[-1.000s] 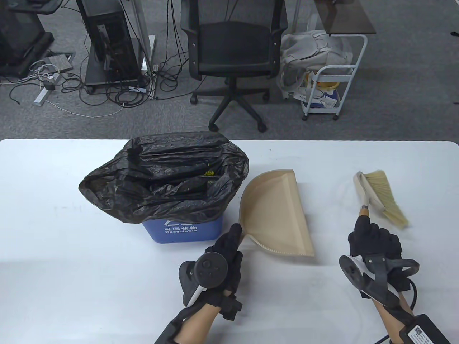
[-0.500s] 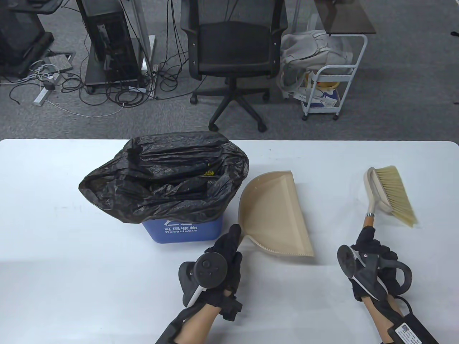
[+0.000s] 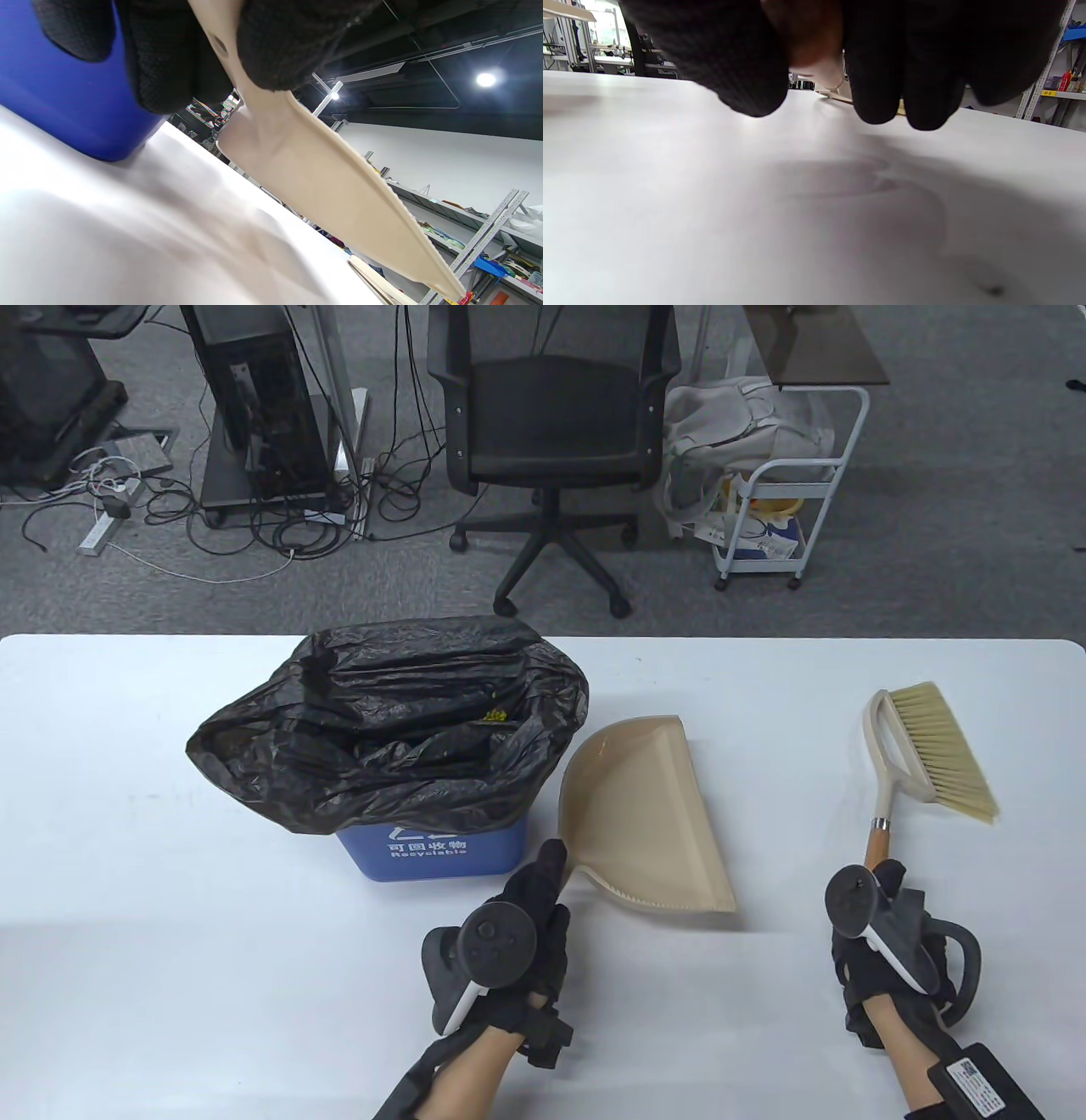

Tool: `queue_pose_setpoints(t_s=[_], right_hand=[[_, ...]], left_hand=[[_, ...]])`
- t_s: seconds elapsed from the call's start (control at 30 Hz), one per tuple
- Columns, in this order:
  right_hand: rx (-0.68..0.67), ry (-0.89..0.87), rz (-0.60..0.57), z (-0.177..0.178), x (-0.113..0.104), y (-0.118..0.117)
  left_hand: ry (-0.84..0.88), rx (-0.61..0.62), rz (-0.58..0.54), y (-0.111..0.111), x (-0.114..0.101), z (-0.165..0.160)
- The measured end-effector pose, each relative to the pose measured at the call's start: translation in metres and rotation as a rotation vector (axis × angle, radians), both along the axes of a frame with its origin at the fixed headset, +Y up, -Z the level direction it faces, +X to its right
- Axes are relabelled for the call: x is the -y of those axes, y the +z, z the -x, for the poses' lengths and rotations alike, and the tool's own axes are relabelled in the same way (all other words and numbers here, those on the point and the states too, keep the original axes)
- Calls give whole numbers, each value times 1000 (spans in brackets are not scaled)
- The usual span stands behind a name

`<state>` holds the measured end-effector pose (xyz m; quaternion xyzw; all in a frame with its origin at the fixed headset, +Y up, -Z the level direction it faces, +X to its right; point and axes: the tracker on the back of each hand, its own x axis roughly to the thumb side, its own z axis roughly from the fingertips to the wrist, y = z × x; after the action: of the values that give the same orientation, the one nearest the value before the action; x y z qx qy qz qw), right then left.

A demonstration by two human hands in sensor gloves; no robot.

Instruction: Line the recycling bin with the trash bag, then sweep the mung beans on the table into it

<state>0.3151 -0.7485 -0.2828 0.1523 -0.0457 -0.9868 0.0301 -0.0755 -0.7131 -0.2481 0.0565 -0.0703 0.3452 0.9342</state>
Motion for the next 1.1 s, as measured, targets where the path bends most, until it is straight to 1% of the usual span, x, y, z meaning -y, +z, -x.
queue_pose_setpoints(t_s=[0.13,0.23,0.33,0.5,0.57,0.77,0.93,1.03,1.1], right_hand=[[3,2,33,0,5,-2],[6,0,37,1,7,-3],[15,-18,70,-1,12,-3],[21,-2,74,-3,17,-4],[22,-8,93,-3,20,-5],[22,1,109,-2,21,-4],[23,-41,145,-5,24,-3],[18,-44,152,-6,24,-3],[11,-32,151,-5,21,-3]], left_hand=[[-2,-4,7,0,0,0],[-1,-7,9,0,0,1],[-1,-9,11,0,0,1],[-5,-7,21,0,0,1],[-3,-7,23,0,0,1],[0,-7,29,0,1,1],[6,-6,40,0,1,1],[11,-7,44,0,1,2],[15,-7,47,0,2,2]])
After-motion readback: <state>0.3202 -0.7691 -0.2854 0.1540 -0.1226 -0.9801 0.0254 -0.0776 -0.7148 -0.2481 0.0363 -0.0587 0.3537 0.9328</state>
